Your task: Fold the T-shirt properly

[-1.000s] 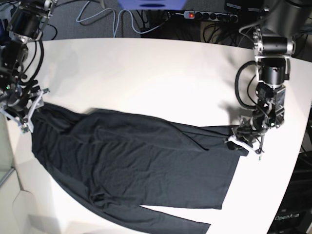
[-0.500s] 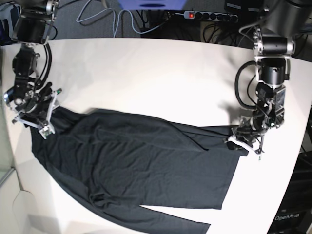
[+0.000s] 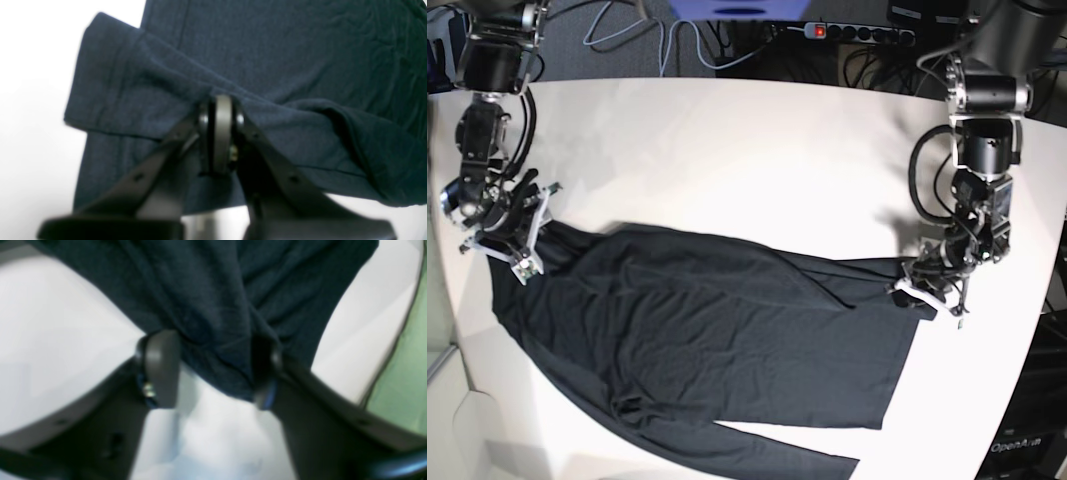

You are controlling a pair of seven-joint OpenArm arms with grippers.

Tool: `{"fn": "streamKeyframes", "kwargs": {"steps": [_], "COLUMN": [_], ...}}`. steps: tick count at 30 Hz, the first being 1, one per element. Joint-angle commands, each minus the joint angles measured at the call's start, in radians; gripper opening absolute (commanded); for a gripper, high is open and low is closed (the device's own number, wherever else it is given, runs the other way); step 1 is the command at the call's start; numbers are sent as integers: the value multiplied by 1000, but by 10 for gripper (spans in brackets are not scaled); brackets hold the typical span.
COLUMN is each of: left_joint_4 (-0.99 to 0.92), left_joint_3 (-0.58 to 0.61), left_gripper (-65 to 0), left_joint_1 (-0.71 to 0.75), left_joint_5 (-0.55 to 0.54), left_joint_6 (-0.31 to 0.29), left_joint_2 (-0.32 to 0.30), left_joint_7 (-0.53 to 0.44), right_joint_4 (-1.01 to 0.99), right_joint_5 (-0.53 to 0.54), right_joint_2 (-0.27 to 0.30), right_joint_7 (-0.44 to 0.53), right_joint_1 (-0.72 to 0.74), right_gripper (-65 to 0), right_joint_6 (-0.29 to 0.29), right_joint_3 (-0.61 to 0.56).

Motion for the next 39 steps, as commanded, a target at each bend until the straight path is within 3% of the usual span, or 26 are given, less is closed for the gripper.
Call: {"fn": "streamKeyframes", "kwargs": {"steps": [1,8,9,18,24,39], "left_joint_4": [-7,-7,-7,-7,-7,-4], "left_joint_3": [1,1,1,1,1,1], "left_gripper": [-623,-623,-623,-623,-623,-623], "left_joint_1": [1,1,1,1,0,0], "left_joint_5": [51,51,51,51,51,51], "left_joint_6": [34,34,34,34,34,35], "left_joint_2": [-9,-9,-9,-12,-12,-9], "left_joint_7": [57,54,54,54,56,56], "right_joint_4": [15,-86,-102,-146,-141,-138], "right_joint_5": [0,0,-1,-4,-110,-112], "right_joint_2": [17,18,20,23,18,20], "right_joint_7": [17,17,17,33,37,28], "right_joint_1": [38,87,96,144,188,213], "right_gripper": [-425,-644,-650,-644,-644,-641], "right_joint_6": [-4,-4,-4,-4,-4,-4], "right_joint_3": [3,1,1,-4,-19,-40]}}
